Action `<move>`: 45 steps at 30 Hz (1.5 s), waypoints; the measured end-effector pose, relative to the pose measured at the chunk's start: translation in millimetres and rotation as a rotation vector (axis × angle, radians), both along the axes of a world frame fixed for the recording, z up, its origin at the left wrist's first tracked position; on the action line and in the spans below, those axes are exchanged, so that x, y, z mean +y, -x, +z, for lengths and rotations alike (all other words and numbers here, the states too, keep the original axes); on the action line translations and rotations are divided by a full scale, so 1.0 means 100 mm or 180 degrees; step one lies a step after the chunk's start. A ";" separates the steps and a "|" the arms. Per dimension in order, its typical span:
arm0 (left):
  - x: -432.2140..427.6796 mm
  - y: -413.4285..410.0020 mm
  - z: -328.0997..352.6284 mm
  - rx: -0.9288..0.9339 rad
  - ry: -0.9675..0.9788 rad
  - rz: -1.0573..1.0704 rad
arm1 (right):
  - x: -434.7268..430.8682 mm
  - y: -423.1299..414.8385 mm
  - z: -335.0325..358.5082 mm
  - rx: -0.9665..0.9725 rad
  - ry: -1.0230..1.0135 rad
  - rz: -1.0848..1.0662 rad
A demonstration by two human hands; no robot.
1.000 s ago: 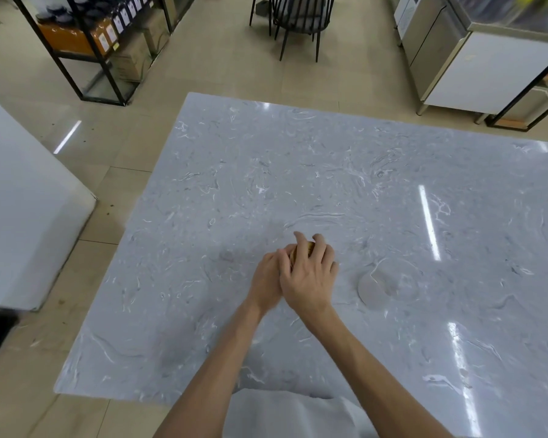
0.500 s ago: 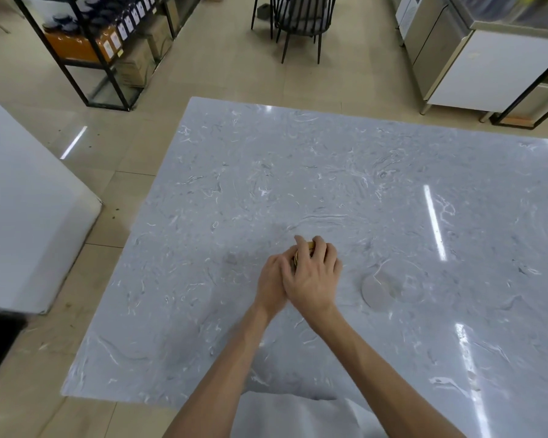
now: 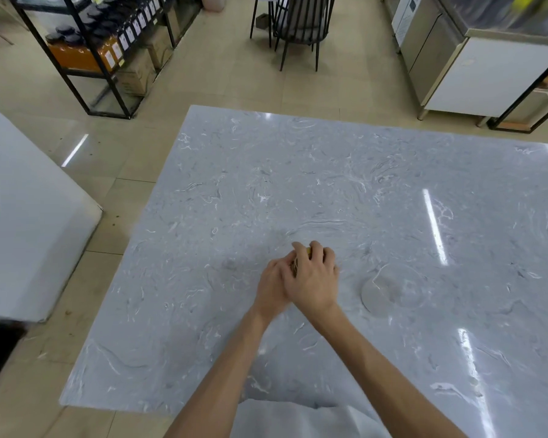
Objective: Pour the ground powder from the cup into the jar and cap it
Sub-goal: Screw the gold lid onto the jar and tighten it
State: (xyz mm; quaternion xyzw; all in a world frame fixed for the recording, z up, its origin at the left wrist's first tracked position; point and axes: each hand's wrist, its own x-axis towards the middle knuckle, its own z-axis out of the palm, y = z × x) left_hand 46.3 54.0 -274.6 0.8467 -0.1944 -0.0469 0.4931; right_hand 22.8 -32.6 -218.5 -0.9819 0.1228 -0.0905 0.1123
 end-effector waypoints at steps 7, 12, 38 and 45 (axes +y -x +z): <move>0.08 -0.01 -0.12 0.0372 0.0065 0.0060 | -0.73 -0.07 0.11 -0.0297 -0.0691 0.2302; -0.10 0.06 -0.12 0.0213 -0.0019 0.0503 | -0.13 0.08 -0.14 -0.0937 -0.0696 0.0232; 0.11 -0.06 0.01 0.0622 0.0527 -0.0572 | -0.69 -0.11 -0.08 -0.0895 -0.0094 0.2920; -0.04 0.05 0.03 0.0250 -0.0159 0.0045 | -0.31 -0.01 -0.21 -0.1169 -0.0176 0.1312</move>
